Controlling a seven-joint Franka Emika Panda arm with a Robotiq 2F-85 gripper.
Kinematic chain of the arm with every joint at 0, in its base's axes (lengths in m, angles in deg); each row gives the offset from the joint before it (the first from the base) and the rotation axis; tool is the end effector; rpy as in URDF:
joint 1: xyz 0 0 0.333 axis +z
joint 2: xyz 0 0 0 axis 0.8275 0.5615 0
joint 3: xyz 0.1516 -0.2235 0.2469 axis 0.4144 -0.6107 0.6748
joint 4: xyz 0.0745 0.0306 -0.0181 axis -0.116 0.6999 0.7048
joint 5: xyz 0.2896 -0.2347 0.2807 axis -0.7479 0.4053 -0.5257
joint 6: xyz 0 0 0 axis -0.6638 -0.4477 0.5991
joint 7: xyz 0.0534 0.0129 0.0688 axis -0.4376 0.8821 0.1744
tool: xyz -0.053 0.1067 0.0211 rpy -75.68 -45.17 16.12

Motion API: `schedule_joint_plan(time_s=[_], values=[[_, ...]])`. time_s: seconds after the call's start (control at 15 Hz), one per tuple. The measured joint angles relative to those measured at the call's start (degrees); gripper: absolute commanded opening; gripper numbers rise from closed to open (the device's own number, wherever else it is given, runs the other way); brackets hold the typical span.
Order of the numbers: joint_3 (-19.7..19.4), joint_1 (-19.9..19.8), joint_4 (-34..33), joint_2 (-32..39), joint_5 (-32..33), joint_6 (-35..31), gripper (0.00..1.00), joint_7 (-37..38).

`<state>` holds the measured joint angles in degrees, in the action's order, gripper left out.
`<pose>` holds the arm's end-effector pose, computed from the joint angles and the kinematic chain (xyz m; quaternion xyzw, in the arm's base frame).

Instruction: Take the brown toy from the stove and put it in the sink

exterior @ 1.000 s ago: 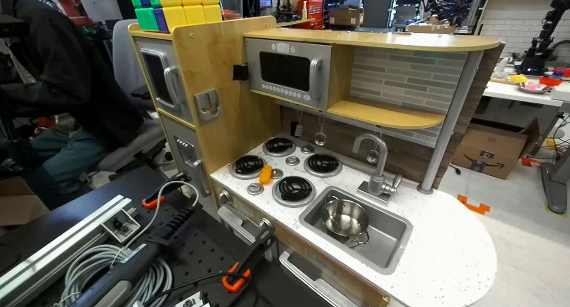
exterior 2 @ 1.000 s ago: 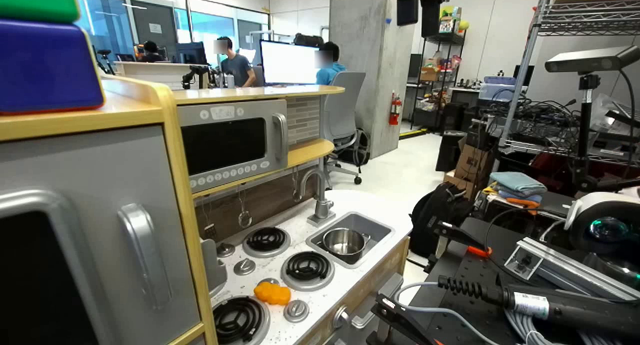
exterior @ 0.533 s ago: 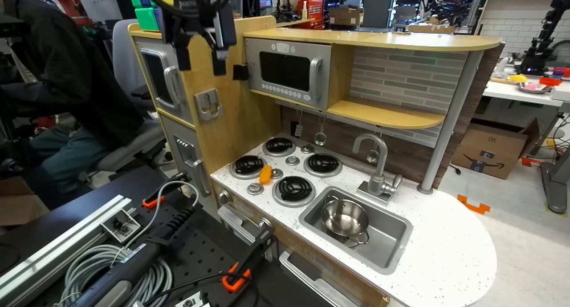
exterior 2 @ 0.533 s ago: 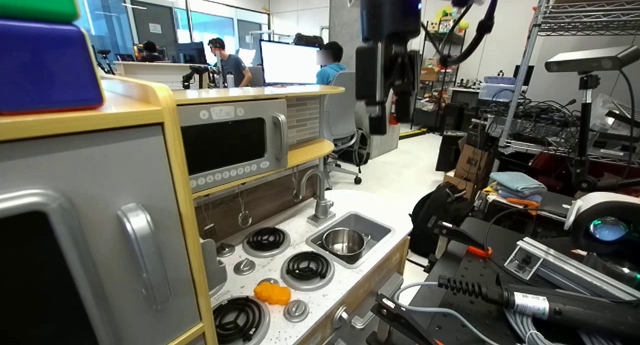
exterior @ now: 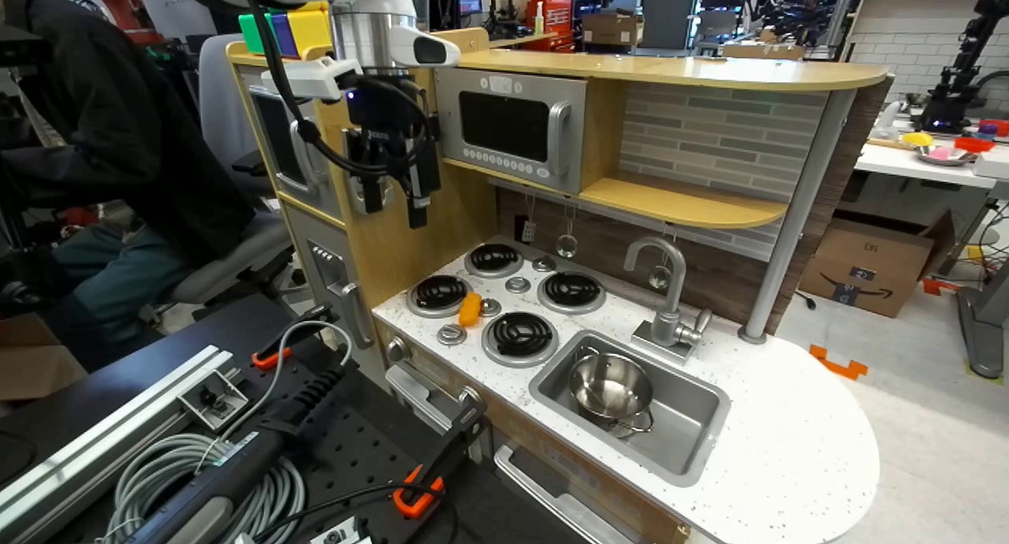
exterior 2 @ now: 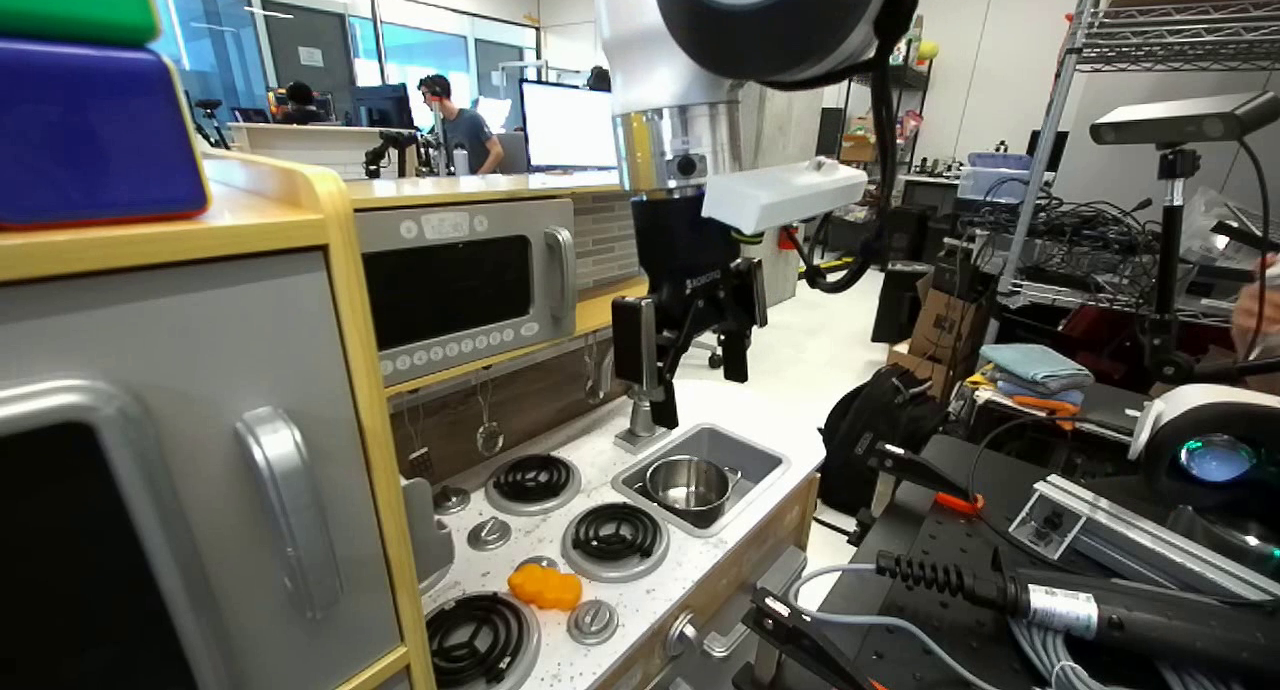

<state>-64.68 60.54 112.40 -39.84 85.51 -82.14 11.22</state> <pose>0.5222 0.1171 0.2275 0.9970 -0.0012 -0.0642 0.0438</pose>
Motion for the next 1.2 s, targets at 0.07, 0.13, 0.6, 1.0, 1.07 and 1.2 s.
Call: schedule_joint_plan(time_s=[0.07, 0.13, 0.6, 1.0, 1.07, 1.2], values=[[0.0, 0.0, -0.4, 0.2, 0.0, 0.0, 1.00, 0.1], [0.0, 0.0, -0.5, 0.2, 0.0, 0.0, 1.00, 0.1], [0.5, 0.3, 3.7, 1.6, -7.0, -14.8, 1.00, -7.2], [6.3, -0.6, -2.4, 20.0, -19.6, -44.3, 1.00, -11.8], [7.0, -1.1, -4.5, 23.7, -19.5, -48.9, 1.00, -11.7], [6.5, -0.8, -9.0, 31.1, -18.8, -55.5, 1.00, -11.5]])
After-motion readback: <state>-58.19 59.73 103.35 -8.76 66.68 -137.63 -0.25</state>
